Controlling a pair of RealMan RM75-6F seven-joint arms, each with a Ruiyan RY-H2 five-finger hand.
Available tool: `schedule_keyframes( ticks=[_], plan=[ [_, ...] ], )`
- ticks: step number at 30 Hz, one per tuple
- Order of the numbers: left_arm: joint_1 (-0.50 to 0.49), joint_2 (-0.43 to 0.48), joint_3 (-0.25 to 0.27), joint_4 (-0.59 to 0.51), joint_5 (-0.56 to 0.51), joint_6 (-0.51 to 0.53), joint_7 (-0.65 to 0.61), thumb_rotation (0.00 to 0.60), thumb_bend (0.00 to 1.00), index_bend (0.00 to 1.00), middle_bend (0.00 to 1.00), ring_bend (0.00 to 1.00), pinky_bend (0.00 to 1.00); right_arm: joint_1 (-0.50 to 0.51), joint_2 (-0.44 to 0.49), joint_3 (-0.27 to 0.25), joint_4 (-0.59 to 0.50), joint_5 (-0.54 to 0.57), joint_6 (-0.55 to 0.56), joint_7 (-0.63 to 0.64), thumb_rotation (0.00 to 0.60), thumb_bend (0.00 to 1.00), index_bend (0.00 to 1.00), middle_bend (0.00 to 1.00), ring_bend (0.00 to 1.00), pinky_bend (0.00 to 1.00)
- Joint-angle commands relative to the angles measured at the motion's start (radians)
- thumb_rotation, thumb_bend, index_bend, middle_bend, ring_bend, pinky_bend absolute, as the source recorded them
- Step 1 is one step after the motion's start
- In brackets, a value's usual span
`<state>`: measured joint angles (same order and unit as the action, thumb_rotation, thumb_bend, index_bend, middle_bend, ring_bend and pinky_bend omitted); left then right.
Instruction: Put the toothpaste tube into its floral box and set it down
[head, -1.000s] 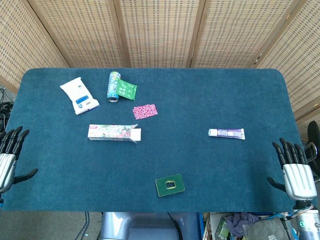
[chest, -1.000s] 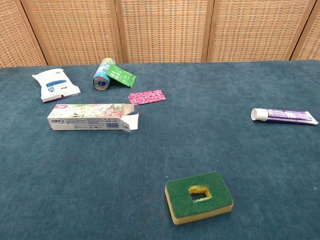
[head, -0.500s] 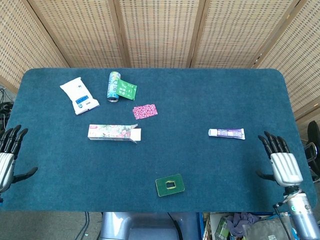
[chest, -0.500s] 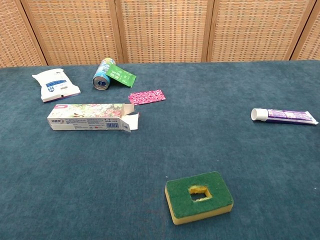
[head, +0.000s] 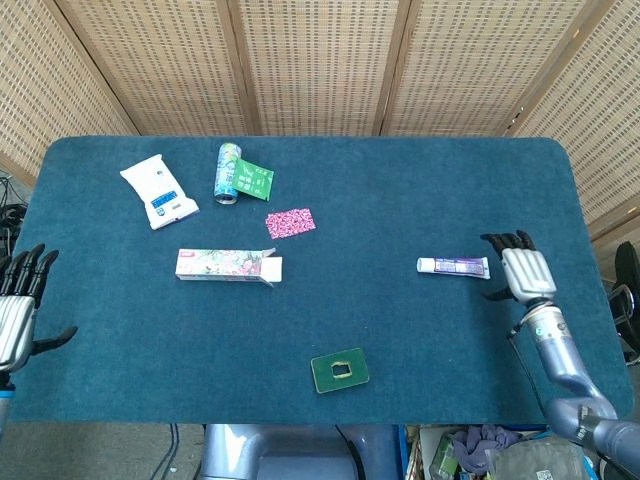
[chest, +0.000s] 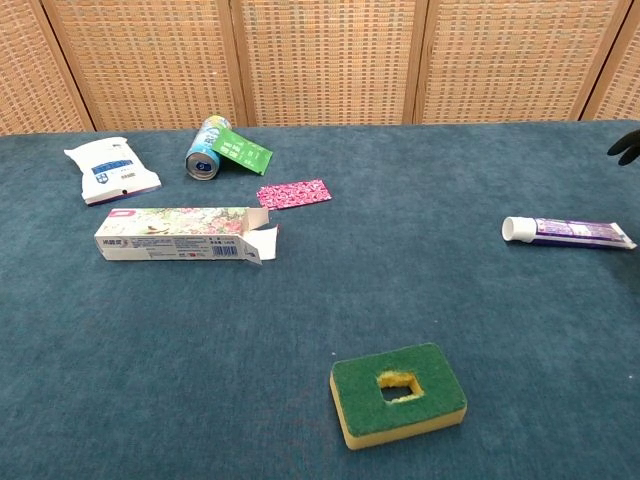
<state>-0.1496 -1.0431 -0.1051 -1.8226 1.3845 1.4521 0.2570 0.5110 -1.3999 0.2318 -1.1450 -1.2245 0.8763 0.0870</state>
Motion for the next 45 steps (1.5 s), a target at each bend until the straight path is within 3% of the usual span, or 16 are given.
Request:
schedule_keyframes(
  ticks=[1, 9, 14, 33, 36, 40, 45],
  plan=[
    [-0.004, -0.005, -0.004, 0.0, -0.009, -0.003, 0.008, 0.6, 0.07, 0.0, 0.0, 0.0, 0.0, 0.037, -0.065, -0.001, 0.085, 0.03, -0.05, -0.012, 0.6, 0.14, 0.22, 0.26, 0.18, 0.05],
    [-0.016, -0.017, -0.011, 0.001, -0.033, -0.016, 0.032, 0.6, 0.07, 0.0, 0.0, 0.0, 0.0, 0.071, -0.155, -0.019, 0.226, 0.029, -0.1, 0.016, 0.6, 0.2, 0.26, 0.3, 0.21, 0.1],
    [-0.023, -0.021, -0.015, 0.003, -0.044, -0.023, 0.036, 0.6, 0.07, 0.0, 0.0, 0.0, 0.0, 0.092, -0.195, -0.02, 0.287, 0.031, -0.131, 0.034, 0.6, 0.3, 0.28, 0.32, 0.23, 0.16],
    [-0.029, -0.026, -0.018, 0.009, -0.064, -0.022, 0.038, 0.6, 0.07, 0.0, 0.0, 0.0, 0.0, 0.128, -0.261, -0.03, 0.368, 0.012, -0.162, 0.066, 0.6, 0.36, 0.35, 0.39, 0.29, 0.29],
    [-0.03, -0.026, -0.018, 0.009, -0.065, -0.024, 0.039, 0.6, 0.07, 0.0, 0.0, 0.0, 0.0, 0.131, -0.269, -0.033, 0.376, 0.008, -0.165, 0.069, 0.6, 0.37, 0.39, 0.43, 0.32, 0.32],
    [-0.032, -0.027, -0.017, 0.009, -0.068, -0.026, 0.039, 0.6, 0.07, 0.0, 0.0, 0.0, 0.0, 0.133, -0.276, -0.037, 0.38, -0.006, -0.156, 0.085, 0.6, 0.44, 0.52, 0.55, 0.42, 0.41],
    [-0.034, -0.027, -0.017, 0.011, -0.074, -0.03, 0.04, 0.6, 0.07, 0.0, 0.0, 0.0, 0.0, 0.13, -0.266, -0.046, 0.368, -0.032, -0.141, 0.119, 0.6, 0.5, 0.57, 0.59, 0.45, 0.43]
  ],
)
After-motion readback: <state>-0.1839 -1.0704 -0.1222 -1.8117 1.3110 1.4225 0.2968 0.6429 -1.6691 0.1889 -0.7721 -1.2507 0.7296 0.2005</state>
